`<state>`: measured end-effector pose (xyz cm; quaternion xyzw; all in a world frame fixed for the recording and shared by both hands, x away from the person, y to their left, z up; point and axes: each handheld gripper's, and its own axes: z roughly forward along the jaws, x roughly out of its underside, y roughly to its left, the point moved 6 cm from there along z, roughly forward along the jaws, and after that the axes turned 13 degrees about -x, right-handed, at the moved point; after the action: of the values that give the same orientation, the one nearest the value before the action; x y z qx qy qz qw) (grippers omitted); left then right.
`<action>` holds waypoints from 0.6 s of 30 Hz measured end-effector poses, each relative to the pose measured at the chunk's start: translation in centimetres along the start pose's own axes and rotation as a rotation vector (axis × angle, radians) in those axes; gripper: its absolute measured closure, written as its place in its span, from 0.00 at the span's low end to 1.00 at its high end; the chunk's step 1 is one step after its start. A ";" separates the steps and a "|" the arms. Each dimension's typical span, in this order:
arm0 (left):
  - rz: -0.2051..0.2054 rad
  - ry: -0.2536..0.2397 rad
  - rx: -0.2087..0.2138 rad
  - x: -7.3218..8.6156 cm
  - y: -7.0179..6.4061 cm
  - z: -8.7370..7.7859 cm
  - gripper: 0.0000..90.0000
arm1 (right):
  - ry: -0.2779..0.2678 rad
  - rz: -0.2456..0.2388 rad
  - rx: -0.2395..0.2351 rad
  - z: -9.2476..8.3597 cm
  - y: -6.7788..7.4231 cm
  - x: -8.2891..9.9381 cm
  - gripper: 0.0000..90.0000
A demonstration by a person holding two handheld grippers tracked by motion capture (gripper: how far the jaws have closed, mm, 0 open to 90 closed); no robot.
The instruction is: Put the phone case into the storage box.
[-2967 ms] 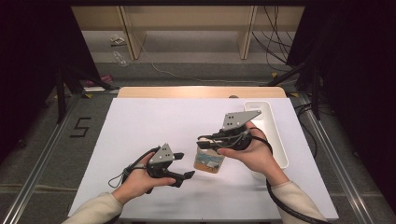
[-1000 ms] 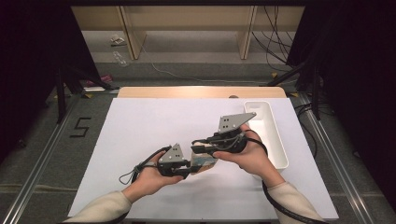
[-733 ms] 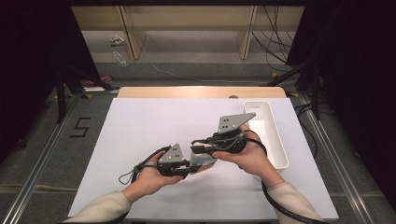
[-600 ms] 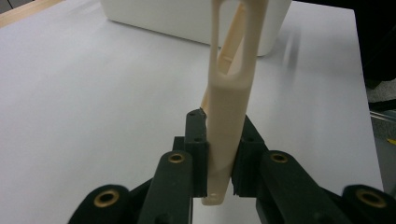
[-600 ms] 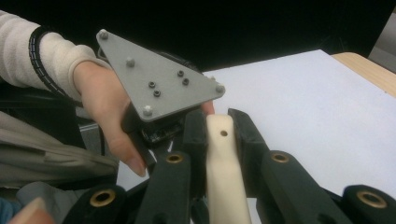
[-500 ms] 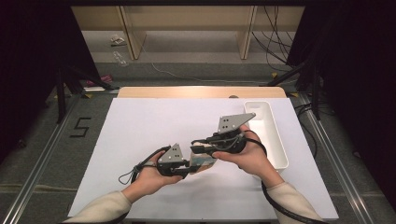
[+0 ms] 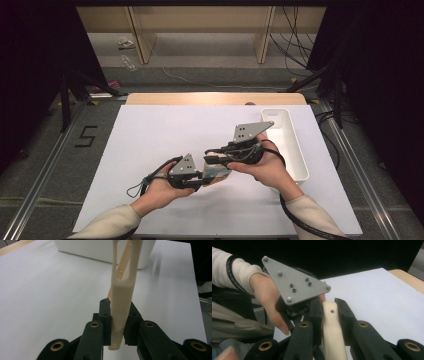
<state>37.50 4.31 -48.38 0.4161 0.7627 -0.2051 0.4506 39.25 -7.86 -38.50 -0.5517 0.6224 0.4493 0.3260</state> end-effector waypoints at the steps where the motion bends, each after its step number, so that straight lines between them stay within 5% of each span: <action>1: -0.001 0.000 0.000 0.0 0.0 0.0 0.88 | -0.001 0.000 0.001 0.0 0.0 0.0 0.86; 18: -0.006 -0.002 -0.001 -0.1 0.1 -0.1 0.88 | -0.020 -0.012 0.019 -0.1 -0.3 0.1 0.77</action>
<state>37.58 4.41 -48.30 0.4136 0.7636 -0.2066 0.4508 39.57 -7.95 -38.58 -0.5478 0.6198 0.4471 0.3402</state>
